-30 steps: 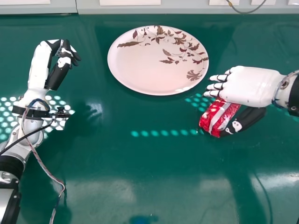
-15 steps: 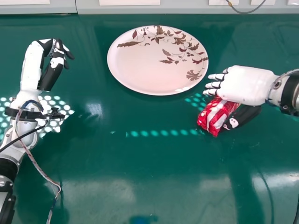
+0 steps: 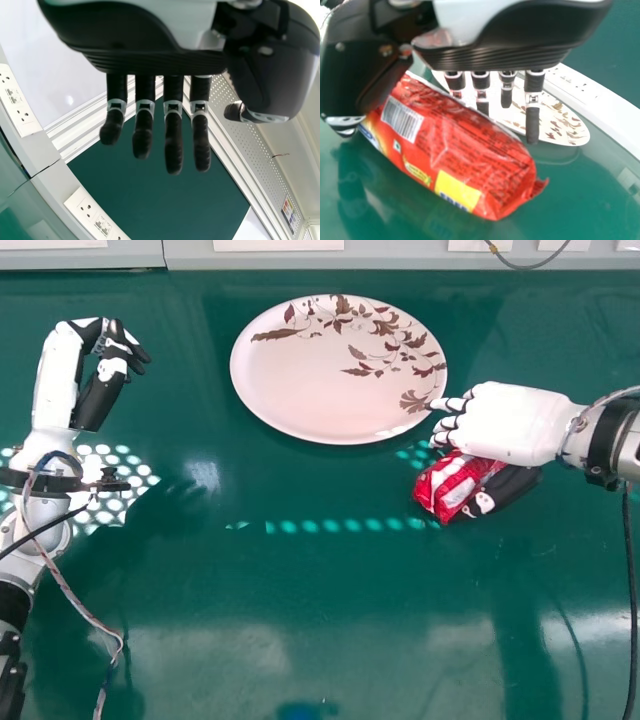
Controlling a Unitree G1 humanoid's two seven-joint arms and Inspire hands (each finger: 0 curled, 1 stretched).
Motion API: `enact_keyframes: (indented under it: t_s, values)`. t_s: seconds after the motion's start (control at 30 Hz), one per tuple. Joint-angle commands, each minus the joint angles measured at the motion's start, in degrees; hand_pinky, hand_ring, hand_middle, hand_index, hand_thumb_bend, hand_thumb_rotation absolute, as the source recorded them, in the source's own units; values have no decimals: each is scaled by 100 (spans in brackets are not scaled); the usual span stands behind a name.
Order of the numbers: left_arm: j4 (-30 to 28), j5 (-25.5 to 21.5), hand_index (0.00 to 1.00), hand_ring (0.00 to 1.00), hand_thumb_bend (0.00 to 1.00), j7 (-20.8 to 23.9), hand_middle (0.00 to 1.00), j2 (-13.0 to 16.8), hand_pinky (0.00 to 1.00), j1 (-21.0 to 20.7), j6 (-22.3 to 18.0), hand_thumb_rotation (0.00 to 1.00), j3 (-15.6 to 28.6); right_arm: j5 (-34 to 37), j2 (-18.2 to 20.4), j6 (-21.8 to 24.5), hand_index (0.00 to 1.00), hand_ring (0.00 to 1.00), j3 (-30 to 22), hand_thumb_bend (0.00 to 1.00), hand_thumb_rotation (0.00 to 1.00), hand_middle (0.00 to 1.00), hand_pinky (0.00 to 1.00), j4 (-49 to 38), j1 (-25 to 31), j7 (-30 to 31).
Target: Pick up biscuit and place it in the plate
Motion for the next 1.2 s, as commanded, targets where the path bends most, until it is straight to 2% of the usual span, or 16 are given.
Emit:
enact_keyframes:
  t_s: [0.0,0.23,0.37,0.43,0.47,0.5,0.57,0.77,0.93,1.17]
  values:
    - [-34,-132,35,23,30,-100,30,73,18,110,-12,41,91,201,80,12,76,73,45,100,11,76,55,110,-40,124]
    - [-55,-175,36,24,31,-172,31,117,20,74,49,43,176,618,244,142,71,67,-31,100,4,70,51,345,55,169]
    - [-60,-296,36,26,32,-310,33,106,22,65,23,40,237,660,333,120,64,58,-35,96,0,62,47,544,82,-340]
    - [-59,-323,35,26,32,-348,32,115,22,59,2,39,260,669,394,127,58,52,-33,84,0,57,43,663,104,-622]
    - [-60,-297,35,26,32,-332,32,133,22,57,-10,39,265,672,415,140,55,47,-28,68,0,54,41,701,110,-711]
    - [-67,-273,35,27,32,-320,32,150,22,55,-15,38,269,679,429,170,54,45,-30,59,0,53,37,709,123,-766]
    - [-75,-224,35,27,31,-291,33,191,23,52,-22,38,268,736,448,212,51,42,-54,52,0,52,36,694,143,-803]
    - [-104,-194,35,27,30,-261,33,225,22,27,-1,39,263,1059,492,430,50,42,-165,50,0,50,39,540,227,-555]
    - [-97,-178,35,26,31,-255,32,243,21,-3,-3,42,258,1040,484,694,51,42,-216,50,0,49,37,292,348,-612]
    - [-141,-195,35,23,32,-274,30,246,18,1,56,40,268,1175,477,876,52,43,-347,50,0,49,38,117,513,-660]
